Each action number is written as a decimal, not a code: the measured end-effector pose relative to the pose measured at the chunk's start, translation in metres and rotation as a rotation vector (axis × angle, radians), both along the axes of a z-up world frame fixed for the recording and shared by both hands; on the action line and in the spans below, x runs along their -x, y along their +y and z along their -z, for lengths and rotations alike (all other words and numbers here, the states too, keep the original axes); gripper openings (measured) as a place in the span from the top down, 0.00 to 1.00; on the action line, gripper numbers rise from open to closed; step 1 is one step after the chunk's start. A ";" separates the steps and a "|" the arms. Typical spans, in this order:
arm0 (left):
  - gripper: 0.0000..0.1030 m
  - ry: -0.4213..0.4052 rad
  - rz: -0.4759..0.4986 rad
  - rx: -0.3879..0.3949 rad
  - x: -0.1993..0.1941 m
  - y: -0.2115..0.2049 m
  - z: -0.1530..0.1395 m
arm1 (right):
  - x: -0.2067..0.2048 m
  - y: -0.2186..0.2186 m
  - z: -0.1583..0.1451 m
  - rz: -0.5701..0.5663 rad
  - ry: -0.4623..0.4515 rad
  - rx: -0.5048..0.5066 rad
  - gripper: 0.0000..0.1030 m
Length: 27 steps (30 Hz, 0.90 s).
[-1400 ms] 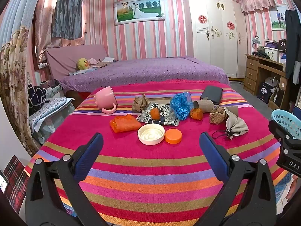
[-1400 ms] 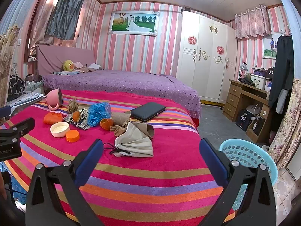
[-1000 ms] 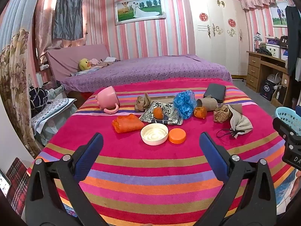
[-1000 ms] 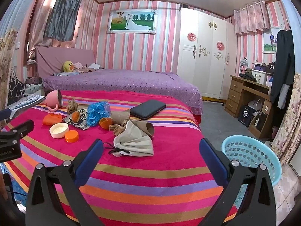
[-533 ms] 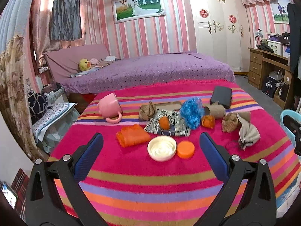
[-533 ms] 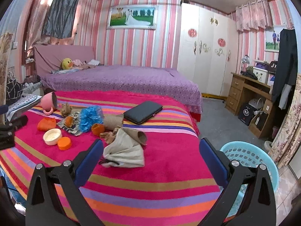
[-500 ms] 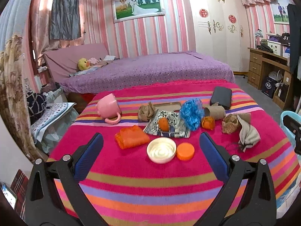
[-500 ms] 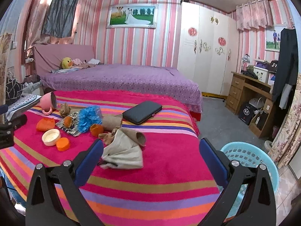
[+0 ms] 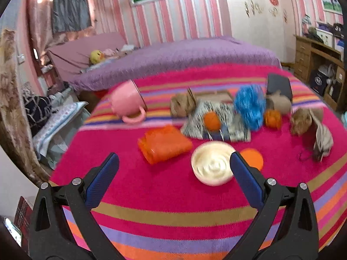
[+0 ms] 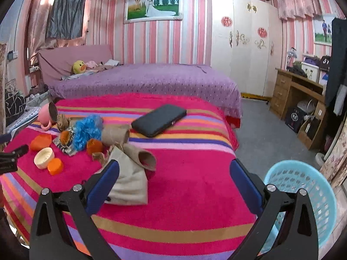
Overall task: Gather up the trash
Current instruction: 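Reach the left gripper toward the white round container on the bed, then grasp the white container with the left gripper while the right grasps the beige cloth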
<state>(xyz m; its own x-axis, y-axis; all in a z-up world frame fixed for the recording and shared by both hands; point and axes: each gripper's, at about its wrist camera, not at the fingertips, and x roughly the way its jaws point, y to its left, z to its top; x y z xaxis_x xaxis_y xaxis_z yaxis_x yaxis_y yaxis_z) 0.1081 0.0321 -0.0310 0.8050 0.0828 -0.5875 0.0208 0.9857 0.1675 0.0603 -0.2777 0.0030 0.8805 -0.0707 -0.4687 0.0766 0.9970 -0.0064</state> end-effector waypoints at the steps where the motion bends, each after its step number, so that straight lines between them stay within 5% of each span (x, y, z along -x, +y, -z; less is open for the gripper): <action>1: 0.04 0.014 0.005 0.006 -0.001 0.000 0.005 | 0.000 -0.001 0.002 0.004 -0.001 -0.006 0.04; 13: 0.05 0.162 0.040 0.098 -0.034 -0.008 0.034 | -0.008 -0.008 0.019 0.057 0.080 0.047 0.04; 18: 0.18 0.198 0.076 0.090 -0.045 -0.021 0.041 | -0.008 -0.007 0.021 0.031 0.105 0.032 0.04; 22: 0.39 0.204 0.123 0.096 -0.044 -0.027 0.042 | -0.006 -0.001 0.023 0.001 0.104 0.040 0.04; 27: 0.41 0.192 0.103 0.085 -0.032 -0.022 0.038 | -0.010 0.016 0.025 -0.048 0.111 0.029 0.04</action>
